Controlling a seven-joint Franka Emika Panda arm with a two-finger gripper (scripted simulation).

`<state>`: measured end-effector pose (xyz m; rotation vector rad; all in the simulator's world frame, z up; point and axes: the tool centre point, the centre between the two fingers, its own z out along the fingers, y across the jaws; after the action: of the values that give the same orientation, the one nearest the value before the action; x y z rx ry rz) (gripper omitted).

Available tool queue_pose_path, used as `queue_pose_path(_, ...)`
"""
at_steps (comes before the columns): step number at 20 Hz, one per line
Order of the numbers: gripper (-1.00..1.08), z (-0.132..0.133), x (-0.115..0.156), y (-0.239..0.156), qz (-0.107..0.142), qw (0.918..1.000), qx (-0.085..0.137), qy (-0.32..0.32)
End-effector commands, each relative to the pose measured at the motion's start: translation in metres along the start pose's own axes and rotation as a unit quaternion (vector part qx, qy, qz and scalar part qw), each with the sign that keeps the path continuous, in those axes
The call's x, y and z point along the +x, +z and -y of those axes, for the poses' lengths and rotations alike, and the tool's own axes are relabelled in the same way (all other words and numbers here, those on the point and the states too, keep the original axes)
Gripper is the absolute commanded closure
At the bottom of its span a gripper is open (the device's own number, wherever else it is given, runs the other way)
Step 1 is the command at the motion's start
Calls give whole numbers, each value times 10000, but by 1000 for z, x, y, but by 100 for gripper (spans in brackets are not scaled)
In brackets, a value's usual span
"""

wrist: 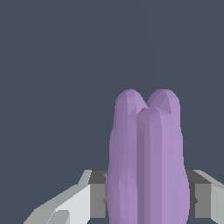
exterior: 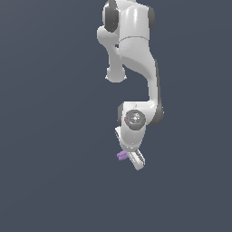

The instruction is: Pick up the object and move it to a goal position.

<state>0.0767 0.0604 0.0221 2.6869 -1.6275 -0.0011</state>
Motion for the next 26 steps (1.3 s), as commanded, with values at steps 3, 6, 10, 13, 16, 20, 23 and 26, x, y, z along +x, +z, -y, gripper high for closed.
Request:
queue_pose_path(3, 108, 0, 0, 0, -1, 10000, 3, 0)
queue_pose_path(6, 108, 0, 0, 0, -1, 10000, 3, 0)
queue_pose_path(10, 108, 0, 0, 0, -1, 10000, 3, 0)
queue_pose_path(13, 108, -3, 2, 0, -1, 10000, 3, 0)
queue_pose_path(16, 108, -9, 6, -1, -1, 10000, 3, 0)
queue_pose_path(20, 108, -22, 15, -3, -1, 10000, 3, 0)
queue_pose_path(23, 108, -38, 25, -4, -1, 10000, 3, 0)
queue_pose_path(26, 108, -59, 38, -7, -1, 10000, 3, 0)
